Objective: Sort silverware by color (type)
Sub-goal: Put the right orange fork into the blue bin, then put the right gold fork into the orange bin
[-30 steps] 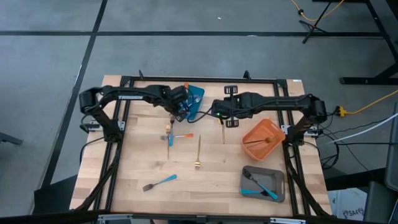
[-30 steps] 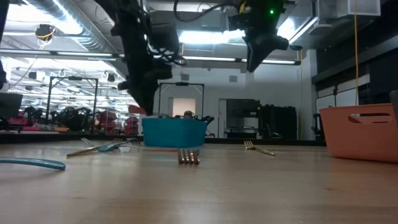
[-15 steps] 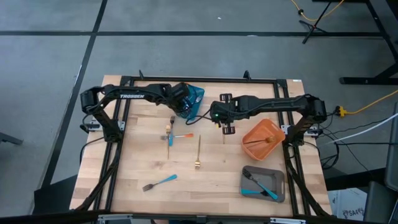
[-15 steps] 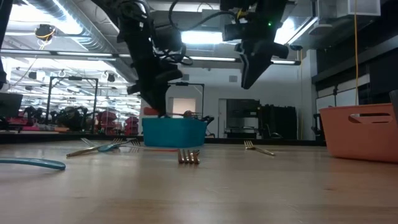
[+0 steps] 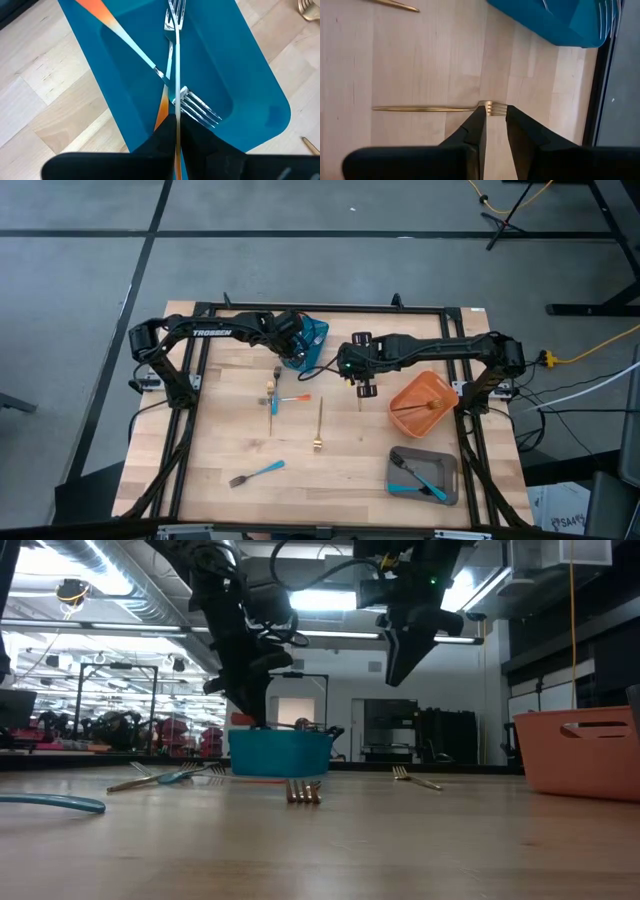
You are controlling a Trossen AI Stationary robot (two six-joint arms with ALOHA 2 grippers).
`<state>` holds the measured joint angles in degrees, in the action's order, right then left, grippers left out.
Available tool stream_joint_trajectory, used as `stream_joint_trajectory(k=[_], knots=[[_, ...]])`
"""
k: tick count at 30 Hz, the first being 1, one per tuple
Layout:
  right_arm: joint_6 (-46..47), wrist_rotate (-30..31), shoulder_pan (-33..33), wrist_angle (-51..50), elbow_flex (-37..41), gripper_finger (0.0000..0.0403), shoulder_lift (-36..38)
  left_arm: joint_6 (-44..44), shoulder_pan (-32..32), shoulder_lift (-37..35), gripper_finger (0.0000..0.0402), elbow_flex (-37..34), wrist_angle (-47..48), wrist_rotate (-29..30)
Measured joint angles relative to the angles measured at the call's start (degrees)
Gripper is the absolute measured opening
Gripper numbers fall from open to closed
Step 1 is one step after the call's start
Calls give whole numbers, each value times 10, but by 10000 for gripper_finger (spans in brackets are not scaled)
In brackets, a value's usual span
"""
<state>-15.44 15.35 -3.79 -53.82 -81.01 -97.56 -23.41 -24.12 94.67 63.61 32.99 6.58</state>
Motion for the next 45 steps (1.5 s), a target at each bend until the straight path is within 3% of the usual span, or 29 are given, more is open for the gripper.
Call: stream_joint_trajectory(k=[10, 20, 27, 37, 41, 45], knots=[[0, 0, 0, 1, 0, 65, 0, 0, 0, 0, 16, 0, 26, 1], [0, 0, 0, 4, 0, 65, 0, 0, -1, 0, 70, 0, 35, -1], [2, 0, 0, 4, 0, 65, 0, -3, 1, 0, 74, 0, 34, -1], [123, 1, -12, 8, 0, 65, 0, -4, 15, -1, 74, 0, 34, -1], [41, -5, -16, 2, 0, 65, 0, -1, 22, -12, 74, 0, 32, -1], [-97, -57, -15, 8, 12, 65, 0, 0, 29, -28, 74, 0, 30, -1]])
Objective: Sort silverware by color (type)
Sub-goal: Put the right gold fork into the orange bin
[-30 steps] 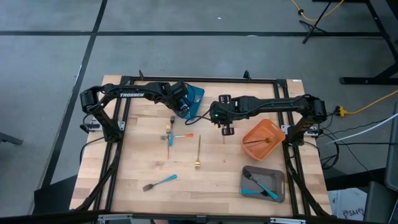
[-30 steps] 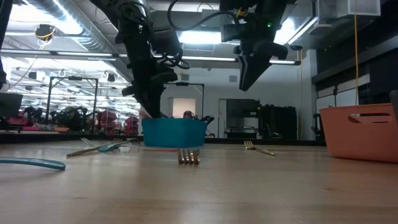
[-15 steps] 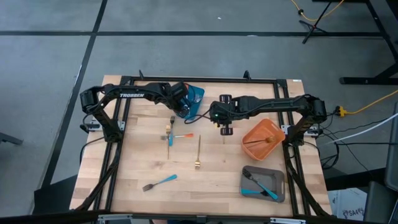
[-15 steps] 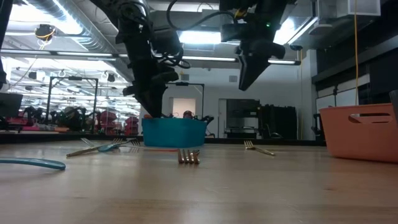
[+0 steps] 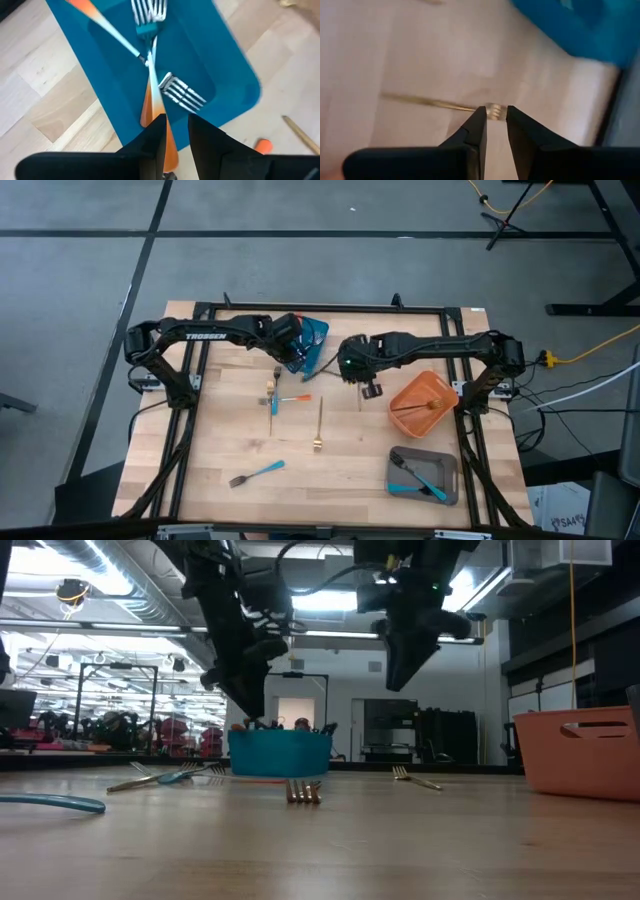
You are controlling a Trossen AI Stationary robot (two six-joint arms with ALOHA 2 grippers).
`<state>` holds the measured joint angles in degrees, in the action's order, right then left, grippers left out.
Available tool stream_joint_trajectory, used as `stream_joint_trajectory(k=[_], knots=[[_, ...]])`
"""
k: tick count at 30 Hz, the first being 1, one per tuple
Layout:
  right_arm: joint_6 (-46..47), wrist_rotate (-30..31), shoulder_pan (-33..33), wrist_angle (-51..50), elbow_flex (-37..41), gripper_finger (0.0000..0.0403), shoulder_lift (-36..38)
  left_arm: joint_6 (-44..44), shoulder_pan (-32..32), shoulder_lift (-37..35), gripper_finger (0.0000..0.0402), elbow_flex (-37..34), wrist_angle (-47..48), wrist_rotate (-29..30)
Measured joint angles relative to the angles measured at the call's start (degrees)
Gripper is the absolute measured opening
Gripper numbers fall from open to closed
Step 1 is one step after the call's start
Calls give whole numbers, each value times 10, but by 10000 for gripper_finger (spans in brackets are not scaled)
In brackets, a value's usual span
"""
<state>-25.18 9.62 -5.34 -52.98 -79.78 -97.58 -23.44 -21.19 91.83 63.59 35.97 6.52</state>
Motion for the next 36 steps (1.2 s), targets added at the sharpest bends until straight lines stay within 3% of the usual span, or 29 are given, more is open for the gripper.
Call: stream_joint_trajectory(k=[5, 18, 36], knots=[[-136, -48, 0, 9, 40, 65, 0, 0, 14, -19, 74, 0, -1, 0], [-436, -52, -4, 153, 150, 65, 0, 0, 37, -28, 73, 0, -5, 0], [-518, -3, -33, 189, 169, 65, -87, 1, 37, -28, 73, 0, -7, 0]])
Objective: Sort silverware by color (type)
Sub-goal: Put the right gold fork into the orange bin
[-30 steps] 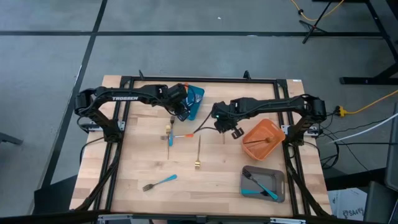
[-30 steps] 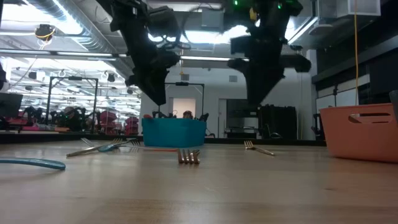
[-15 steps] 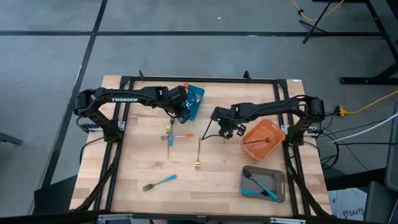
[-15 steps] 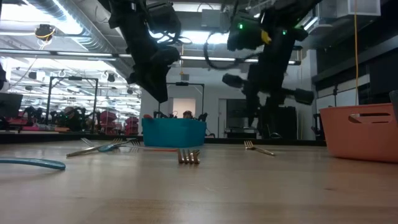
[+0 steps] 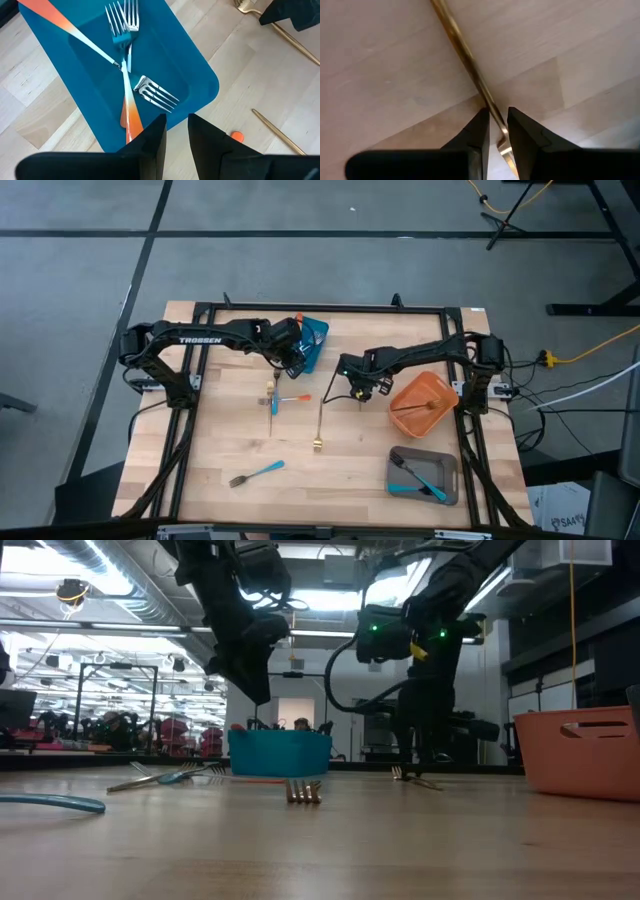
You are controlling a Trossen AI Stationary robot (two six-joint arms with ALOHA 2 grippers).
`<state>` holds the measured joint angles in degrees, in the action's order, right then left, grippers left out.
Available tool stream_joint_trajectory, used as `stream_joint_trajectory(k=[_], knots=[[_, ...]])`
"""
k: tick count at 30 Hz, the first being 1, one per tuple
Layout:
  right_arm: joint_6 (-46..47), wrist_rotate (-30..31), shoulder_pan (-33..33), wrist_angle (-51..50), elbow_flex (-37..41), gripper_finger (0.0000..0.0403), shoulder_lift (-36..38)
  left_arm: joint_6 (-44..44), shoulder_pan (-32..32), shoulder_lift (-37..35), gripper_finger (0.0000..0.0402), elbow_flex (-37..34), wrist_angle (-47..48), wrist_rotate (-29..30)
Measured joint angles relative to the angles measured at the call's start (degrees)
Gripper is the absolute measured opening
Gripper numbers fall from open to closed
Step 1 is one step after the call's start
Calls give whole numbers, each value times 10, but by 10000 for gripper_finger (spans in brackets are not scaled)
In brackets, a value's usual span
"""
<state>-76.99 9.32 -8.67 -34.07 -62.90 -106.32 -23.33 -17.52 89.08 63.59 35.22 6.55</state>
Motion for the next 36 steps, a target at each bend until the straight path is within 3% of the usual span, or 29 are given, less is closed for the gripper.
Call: stream_joint_trajectory(k=[8, 16, 28, 36], knots=[[0, 4, 1, 0, -2, 60, -13, 0, 0, 0, 73, 0, 0, 0], [0, 2, 0, -1, -1, 6, -14, 0, 0, 0, 73, 0, 0, 0], [4, 19, 6, 0, -1, 3, -15, 0, 0, 0, 73, 0, 0, 0], [47, 41, 37, -2, 2, 1, 33, -1, 12, 0, 73, 0, 0, 0]])
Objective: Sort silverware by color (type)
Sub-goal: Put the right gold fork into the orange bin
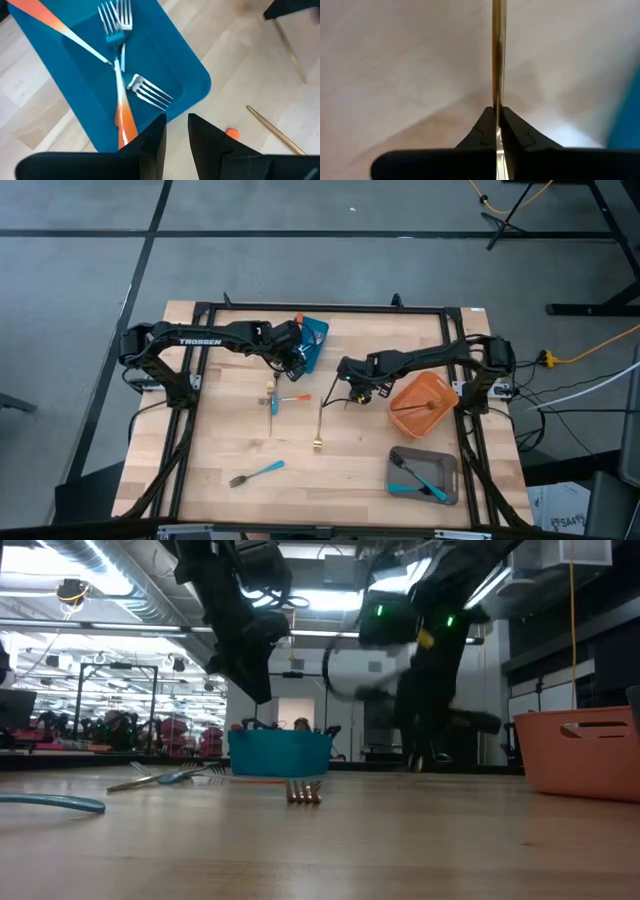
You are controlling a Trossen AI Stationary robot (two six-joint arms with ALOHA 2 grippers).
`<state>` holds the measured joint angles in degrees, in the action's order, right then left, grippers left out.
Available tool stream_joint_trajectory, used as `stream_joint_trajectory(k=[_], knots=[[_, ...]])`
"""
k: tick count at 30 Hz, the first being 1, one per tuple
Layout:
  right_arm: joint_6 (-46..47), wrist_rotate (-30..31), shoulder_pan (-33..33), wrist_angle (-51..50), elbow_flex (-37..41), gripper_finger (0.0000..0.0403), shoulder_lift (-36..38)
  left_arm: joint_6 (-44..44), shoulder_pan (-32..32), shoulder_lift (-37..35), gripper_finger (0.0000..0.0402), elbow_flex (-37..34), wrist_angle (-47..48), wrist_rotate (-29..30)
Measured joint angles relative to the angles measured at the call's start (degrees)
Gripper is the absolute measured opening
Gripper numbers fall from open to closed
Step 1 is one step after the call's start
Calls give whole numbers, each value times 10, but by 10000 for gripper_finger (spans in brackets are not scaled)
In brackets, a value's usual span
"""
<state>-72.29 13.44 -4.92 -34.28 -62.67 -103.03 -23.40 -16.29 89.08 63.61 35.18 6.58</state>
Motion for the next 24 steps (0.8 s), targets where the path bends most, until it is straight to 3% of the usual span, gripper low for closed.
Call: stream_joint_trajectory(k=[8, 13, 24], knots=[[62, 8, 29, -1, -1, 1, 98, 0, 15, 0, 73, 0, 0, 17], [150, 11, 50, -9, -1, 1, 167, 0, 19, 0, 73, 0, 0, 17], [527, 12, 138, -72, -2, 1, 325, 0, 19, 0, 73, 0, -2, 17]])
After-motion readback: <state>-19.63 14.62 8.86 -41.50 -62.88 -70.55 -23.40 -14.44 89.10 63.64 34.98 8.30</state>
